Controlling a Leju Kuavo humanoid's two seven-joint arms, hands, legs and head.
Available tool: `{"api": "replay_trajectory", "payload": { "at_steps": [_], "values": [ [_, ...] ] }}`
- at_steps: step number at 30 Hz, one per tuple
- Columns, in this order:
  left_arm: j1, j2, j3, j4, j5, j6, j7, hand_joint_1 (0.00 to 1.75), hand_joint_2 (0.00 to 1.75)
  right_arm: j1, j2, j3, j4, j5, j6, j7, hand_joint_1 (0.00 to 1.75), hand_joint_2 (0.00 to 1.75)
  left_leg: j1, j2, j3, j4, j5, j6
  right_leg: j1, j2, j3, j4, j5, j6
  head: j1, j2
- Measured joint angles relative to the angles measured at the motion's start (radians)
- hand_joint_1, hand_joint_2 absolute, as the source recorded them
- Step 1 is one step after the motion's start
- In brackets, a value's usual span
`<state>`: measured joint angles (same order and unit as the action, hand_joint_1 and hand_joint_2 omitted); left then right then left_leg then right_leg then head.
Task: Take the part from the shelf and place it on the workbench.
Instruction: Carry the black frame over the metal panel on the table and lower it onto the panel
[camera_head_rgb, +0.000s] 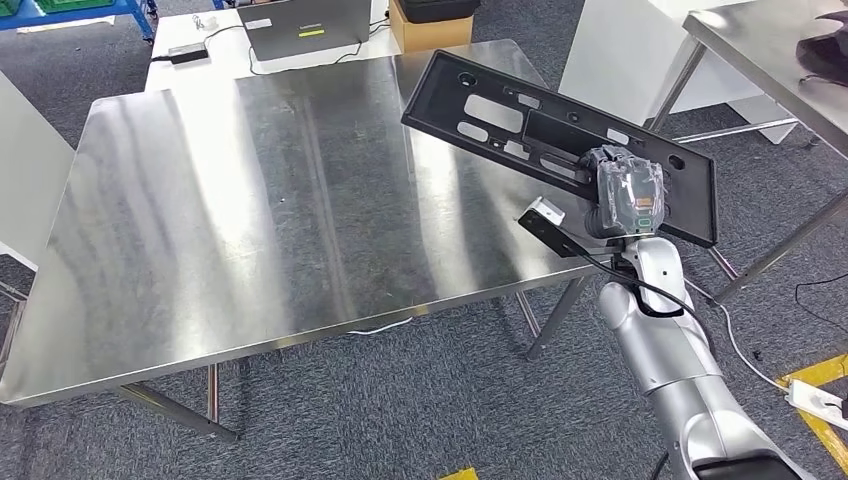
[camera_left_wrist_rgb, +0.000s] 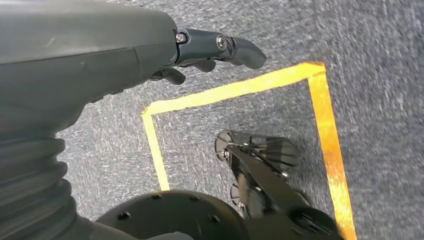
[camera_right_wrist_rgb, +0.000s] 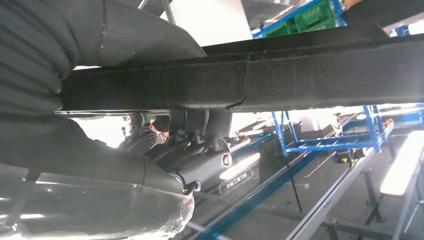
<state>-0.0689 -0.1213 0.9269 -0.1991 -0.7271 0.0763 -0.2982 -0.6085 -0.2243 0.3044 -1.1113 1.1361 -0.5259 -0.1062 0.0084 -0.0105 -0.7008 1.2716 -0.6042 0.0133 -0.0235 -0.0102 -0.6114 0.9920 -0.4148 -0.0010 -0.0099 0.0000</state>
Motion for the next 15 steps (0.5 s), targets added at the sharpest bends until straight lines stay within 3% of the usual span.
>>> {"api": "replay_trajectory", "payload": {
  "at_steps": [1,2,5,7,10,12,15],
  "values": [
    [0.001,0.0,0.003,0.0,0.0,0.003,0.001,0.0,1.75,0.0,0.003,0.0,0.003,0.003,-0.001,-0.001,1.75,1.75,0.006,0.003,-0.017,0.017,0.006,-0.006,-0.001,-0.004,0.002,0.0,-0.002,0.001,0.0,0.0],
    [0.001,0.0,0.006,0.0,0.0,0.004,0.002,0.0,1.75,0.0,0.006,0.0,0.007,0.006,-0.001,-0.002,1.75,1.75,0.011,0.008,-0.012,-0.009,0.035,-0.011,-0.003,-0.008,0.004,0.0,-0.004,0.003,0.0,0.0],
    [-0.001,0.0,0.014,0.0,0.0,0.007,0.003,0.0,1.75,-0.004,0.015,0.001,0.017,0.012,-0.002,-0.004,1.75,1.75,0.016,0.041,0.07,-0.198,0.138,-0.015,-0.004,-0.02,0.016,0.002,-0.014,0.019,-0.002,0.0],
    [-0.003,0.0,0.017,0.0,0.001,0.008,0.003,0.0,1.75,-0.01,0.017,0.001,0.022,0.014,-0.004,-0.004,1.75,1.75,0.009,0.048,0.094,-0.251,0.151,-0.003,0.002,-0.03,0.022,0.002,-0.019,0.032,0.001,0.0],
    [-0.002,0.0,0.019,0.0,0.002,0.008,0.004,0.0,1.75,-0.022,0.021,0.003,0.032,0.043,-0.013,0.004,1.75,1.75,-0.001,0.025,0.097,-0.259,0.156,0.023,0.005,-0.041,0.024,0.006,-0.027,0.053,0.003,0.0],
    [-0.002,-0.001,0.019,0.0,0.002,0.008,0.005,0.0,1.75,-0.029,0.022,0.005,0.042,0.076,-0.03,0.018,1.75,1.75,0.0,0.013,0.104,-0.266,0.161,0.041,0.002,-0.025,-0.007,0.072,-0.062,0.052,0.005,0.0],
    [-0.003,-0.002,0.019,0.0,0.002,0.008,0.005,0.0,1.75,-0.031,0.02,0.008,0.062,0.099,-0.044,0.029,1.75,1.75,0.0,-0.011,0.105,-0.266,0.16,0.053,0.0,0.0,-0.11,0.275,-0.133,0.046,0.01,0.0]
  ]
}}
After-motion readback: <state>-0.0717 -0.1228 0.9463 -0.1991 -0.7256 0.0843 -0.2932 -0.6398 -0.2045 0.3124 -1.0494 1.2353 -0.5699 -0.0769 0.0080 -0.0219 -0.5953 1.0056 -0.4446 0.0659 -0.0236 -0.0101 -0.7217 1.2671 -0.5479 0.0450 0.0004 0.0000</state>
